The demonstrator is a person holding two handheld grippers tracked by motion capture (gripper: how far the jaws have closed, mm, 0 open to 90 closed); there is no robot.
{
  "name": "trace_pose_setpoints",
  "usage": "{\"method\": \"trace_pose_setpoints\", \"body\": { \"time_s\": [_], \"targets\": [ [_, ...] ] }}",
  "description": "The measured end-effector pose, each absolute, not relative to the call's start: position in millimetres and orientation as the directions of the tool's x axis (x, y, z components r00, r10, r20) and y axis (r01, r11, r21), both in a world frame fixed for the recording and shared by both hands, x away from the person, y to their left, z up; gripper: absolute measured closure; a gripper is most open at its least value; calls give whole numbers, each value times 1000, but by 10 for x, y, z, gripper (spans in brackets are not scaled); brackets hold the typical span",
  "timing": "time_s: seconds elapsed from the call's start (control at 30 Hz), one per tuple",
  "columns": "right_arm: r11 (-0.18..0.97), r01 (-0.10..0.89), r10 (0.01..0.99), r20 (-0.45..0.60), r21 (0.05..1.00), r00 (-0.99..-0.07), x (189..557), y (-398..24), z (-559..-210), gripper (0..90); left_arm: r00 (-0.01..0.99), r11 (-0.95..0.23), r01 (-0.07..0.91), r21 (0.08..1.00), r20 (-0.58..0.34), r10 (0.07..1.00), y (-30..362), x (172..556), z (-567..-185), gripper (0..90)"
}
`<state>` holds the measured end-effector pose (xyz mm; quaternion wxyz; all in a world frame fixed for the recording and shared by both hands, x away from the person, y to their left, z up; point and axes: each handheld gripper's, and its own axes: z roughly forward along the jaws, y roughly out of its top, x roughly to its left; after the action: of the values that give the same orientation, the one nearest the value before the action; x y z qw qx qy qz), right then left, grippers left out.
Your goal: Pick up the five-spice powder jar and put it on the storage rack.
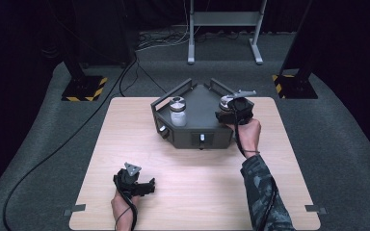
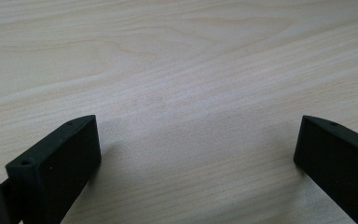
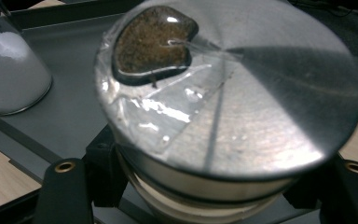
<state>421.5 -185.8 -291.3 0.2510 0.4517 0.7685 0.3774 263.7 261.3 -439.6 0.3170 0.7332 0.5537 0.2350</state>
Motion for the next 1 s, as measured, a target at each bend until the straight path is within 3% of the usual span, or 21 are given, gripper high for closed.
{"method": "trace_pose_setpoints", "body": {
  "time_s": [1.0],
  "targets": [
    [274,467,890,-37,841,-455,4094,-1896,-3050,302,277,-187,662,725,-5,961,2612,2637,-4396,2]
  ]
}}
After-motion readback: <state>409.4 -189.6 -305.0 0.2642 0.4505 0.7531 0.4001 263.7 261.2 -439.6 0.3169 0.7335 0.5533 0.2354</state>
